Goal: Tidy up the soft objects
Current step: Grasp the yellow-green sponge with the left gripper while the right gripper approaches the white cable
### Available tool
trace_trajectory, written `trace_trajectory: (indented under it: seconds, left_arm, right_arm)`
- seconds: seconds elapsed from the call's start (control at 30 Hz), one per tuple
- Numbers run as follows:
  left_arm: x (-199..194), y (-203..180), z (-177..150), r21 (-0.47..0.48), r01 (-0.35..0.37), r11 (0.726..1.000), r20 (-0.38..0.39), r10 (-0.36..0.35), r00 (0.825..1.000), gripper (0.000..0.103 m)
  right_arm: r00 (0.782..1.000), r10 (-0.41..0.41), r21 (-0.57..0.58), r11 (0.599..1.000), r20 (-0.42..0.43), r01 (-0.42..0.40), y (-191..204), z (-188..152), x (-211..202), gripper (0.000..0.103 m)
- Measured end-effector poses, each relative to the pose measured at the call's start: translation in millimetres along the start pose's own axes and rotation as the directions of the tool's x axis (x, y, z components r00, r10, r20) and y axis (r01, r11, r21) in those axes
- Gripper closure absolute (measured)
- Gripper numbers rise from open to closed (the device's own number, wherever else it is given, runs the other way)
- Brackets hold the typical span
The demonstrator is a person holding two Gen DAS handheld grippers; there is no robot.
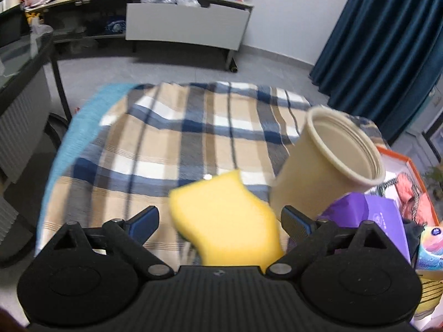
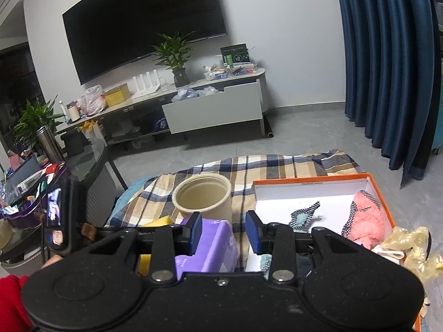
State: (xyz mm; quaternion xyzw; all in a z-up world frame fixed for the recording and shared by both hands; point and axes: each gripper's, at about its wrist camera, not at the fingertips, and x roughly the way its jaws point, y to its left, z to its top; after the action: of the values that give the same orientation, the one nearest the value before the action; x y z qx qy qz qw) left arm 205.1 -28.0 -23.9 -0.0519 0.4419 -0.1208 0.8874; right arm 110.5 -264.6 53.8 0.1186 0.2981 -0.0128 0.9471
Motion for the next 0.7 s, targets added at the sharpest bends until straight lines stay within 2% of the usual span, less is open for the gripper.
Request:
trace_trajectory:
  seconds: [0.1, 0.13, 0.23, 0.3, 0.33, 0.4, 0.47, 0.7]
  left_arm:
    - [4.2, 2.9, -5.0, -0.011, 0.006, 1.0, -0.017, -0.007, 1.0, 0.001]
    - [3.2, 4.3, -4.9, -0.013, -0.011, 1.0, -0.015, 0.011, 1.0, 0.001]
    - [-3.5, 13.1, -5.2, 0.034, -0.111, 0.993, 0.018, 0.111, 0.994, 0.001]
    - [-11.4, 25.6, -5.9, 0.018, -0.167, 0.986, 0.032, 0.167, 0.986, 0.004]
    - [-16.9, 34.0, -7.2, 0.006, -0.169, 0.986, 0.041, 0.169, 0.985, 0.002]
    - [-28.5, 51.8, -8.9, -0.038, -0.129, 0.991, 0.053, 0.131, 0.99, 0.0]
    - [-41.5, 63.9, -12.5, -0.065, -0.129, 0.99, 0.075, 0.134, 0.988, 0.0]
    - [-63.4, 84.1, -25.5, -0.09, -0.104, 0.99, 0.094, 0.113, 0.989, 0.0]
  right_arm:
    - [1.0, 0.001, 0.004, 1.0, 0.0, -0.001, -2.3, 0.4, 0.6, 0.06]
    - [1.0, 0.002, 0.006, 1.0, 0.0, -0.002, -2.1, 0.0, 0.5, 0.06]
    - [1.0, 0.008, 0.001, 1.0, 0.001, -0.008, -1.3, -0.2, 0.2, 0.06]
    - [1.0, 0.012, 0.002, 1.0, 0.002, -0.012, -0.8, 0.2, -0.5, 0.06]
    - [1.0, 0.014, 0.002, 1.0, 0.003, -0.014, -0.6, 0.2, -0.8, 0.06]
    - [1.0, 0.015, 0.002, 1.0, 0.004, -0.015, -1.1, 0.0, -0.7, 0.06]
    - [1.0, 0.021, 0.005, 1.0, 0.0, -0.021, 0.8, -0.6, 0.2, 0.06]
    - [0.999, 0.052, -0.041, 0.998, -0.01, -0.052, 20.7, -2.2, -1.2, 0.06]
